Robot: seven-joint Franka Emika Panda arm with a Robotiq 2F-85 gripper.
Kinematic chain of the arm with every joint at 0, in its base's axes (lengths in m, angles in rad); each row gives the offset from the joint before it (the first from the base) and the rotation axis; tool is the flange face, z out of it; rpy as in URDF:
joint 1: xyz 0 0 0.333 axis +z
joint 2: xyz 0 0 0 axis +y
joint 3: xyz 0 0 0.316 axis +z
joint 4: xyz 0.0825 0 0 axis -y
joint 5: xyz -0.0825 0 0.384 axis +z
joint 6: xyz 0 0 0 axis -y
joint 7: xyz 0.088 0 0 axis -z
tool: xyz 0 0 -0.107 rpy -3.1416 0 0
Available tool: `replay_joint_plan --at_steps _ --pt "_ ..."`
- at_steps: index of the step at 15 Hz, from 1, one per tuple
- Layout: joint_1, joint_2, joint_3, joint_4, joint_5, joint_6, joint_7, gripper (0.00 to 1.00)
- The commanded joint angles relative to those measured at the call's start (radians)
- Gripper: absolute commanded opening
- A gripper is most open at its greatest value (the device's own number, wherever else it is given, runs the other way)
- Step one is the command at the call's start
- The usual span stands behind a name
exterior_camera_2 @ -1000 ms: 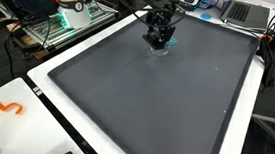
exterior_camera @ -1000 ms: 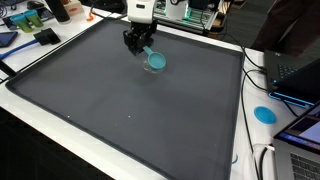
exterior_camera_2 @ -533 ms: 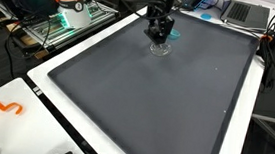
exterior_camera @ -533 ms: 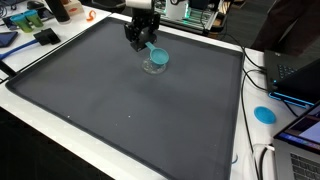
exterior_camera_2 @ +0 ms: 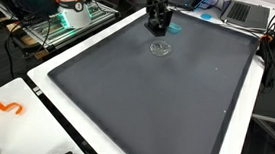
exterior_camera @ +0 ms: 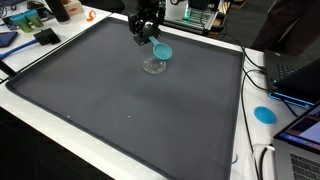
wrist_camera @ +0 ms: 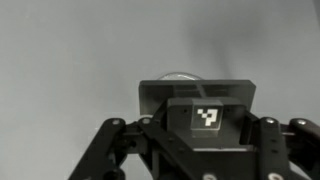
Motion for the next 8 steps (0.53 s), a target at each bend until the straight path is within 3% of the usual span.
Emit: replay_joint_plan --at_steps 1,3,4,8 --pt "0.006 -0.002 -0.006 -0.001 0.001 -0.001 0.000 0.56" --pt "0.006 -0.002 -0.006 -0.003 0.001 0.001 0.000 0.56" --pt "0.006 -0.002 -0.006 -0.003 0.001 0.002 0.000 0.31" --pt "0.047 -0.043 0.018 0.028 -0.036 -0.051 0.123 0.31"
